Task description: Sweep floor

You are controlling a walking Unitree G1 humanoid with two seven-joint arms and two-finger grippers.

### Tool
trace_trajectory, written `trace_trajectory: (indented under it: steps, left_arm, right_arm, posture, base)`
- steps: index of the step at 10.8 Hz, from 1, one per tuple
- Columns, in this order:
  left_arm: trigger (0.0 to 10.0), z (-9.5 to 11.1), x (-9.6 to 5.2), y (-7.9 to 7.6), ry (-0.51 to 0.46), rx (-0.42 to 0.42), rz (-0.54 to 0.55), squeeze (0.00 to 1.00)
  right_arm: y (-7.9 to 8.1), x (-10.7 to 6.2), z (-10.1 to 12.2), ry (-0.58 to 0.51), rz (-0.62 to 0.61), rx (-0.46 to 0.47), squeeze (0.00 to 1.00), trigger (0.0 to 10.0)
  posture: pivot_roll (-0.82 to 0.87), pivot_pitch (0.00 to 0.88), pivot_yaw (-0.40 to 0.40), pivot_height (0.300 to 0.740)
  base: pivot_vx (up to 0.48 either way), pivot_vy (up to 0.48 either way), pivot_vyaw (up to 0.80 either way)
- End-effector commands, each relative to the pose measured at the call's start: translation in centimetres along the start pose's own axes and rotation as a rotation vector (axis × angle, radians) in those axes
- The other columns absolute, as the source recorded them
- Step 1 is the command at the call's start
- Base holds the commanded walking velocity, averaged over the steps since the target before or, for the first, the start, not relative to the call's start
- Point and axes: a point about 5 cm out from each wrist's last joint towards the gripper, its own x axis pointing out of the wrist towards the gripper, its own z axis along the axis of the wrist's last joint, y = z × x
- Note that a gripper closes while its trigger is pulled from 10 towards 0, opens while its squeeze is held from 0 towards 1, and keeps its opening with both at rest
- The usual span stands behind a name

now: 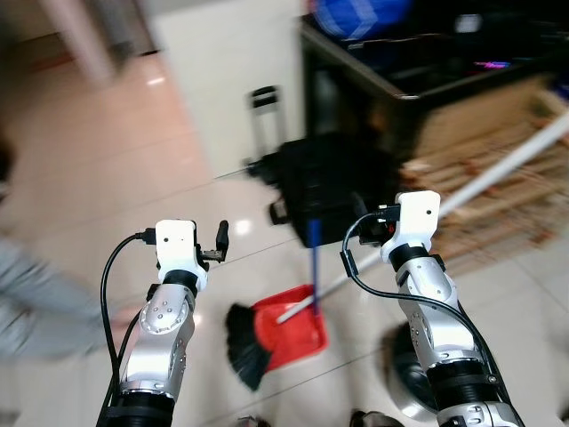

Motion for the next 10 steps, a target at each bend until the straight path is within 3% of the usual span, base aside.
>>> trace_trajectory:
  steps: [1, 10]
  left_arm:
    - [10.0, 0.21, -0.13, 0.51, -0.002, 0.021, 0.008, 0.0]
    - [10.0, 0.05, -0.26, 0.24, 0.009, -0.016, -0.028, 0.0]
  right_arm:
    - [0.43, -0.11, -0.4, 0.011, 0.007, 0.003, 0.0, 10.0]
    - [0.76, -0.42, -1.13, 0.035, 0.027, -0.008, 0.0, 10.0]
  posture:
    - [-0.15, 0.089, 0.148, 0.74]
    - [-0.15, 0.088, 0.146, 0.74]
  base:
    - [0.0, 0.0, 0.8]
    - [0.0, 0.0, 0.05]
